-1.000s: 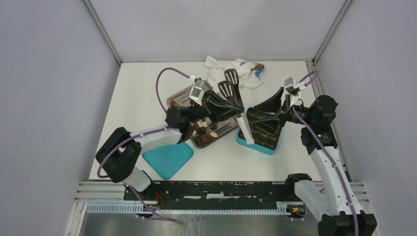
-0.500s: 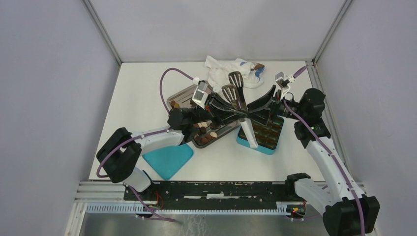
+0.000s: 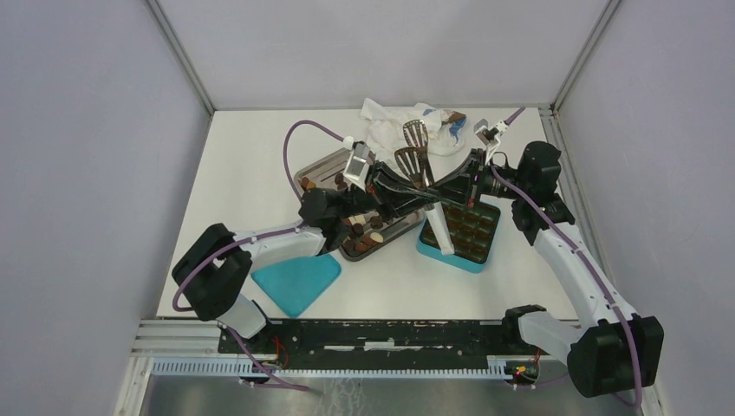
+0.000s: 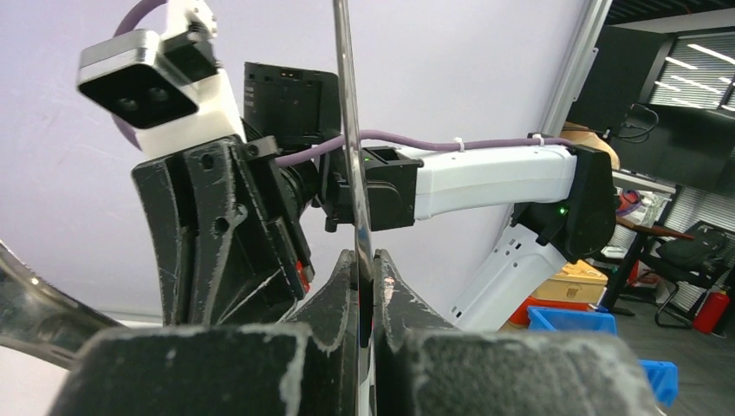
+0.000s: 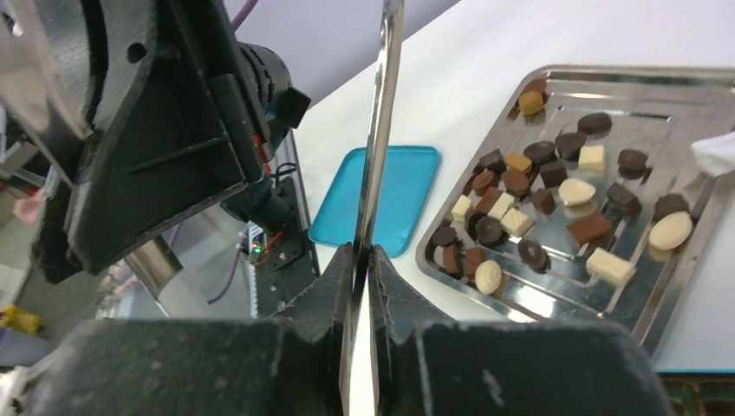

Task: Pack the chocolate
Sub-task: Pick up the clamp from the center of the board.

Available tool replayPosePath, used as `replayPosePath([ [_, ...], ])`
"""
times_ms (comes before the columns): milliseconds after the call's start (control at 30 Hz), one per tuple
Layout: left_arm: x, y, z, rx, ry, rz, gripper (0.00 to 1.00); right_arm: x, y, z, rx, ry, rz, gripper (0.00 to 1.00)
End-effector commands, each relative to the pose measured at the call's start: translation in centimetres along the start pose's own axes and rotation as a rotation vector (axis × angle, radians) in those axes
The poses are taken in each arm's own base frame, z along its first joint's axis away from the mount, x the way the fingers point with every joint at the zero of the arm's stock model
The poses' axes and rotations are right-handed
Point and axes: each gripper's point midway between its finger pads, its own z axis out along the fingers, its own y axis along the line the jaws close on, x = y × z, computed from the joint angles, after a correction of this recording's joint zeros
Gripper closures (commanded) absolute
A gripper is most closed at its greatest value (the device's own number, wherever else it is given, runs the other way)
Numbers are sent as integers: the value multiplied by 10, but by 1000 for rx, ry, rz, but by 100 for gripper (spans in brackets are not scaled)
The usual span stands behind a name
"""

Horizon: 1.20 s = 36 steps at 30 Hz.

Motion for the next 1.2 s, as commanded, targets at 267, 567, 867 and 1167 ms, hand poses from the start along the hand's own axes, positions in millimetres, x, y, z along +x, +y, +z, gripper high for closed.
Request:
replayPosePath([
  [267, -38, -9, -16, -22, -144, -9, 98, -17, 28, -28, -52, -60, -257, 12],
  [567, -30, -13, -62, -240, -151, 63, 98, 34, 63, -48, -135, -8, -498, 2],
  [867, -25, -10, -33, -244, -154, 186, 98, 70, 50, -15, -248, 102, -367, 2],
  [1167, -31, -9, -20, -230, -192, 215, 98, 76, 63, 6, -323, 124, -262, 2],
])
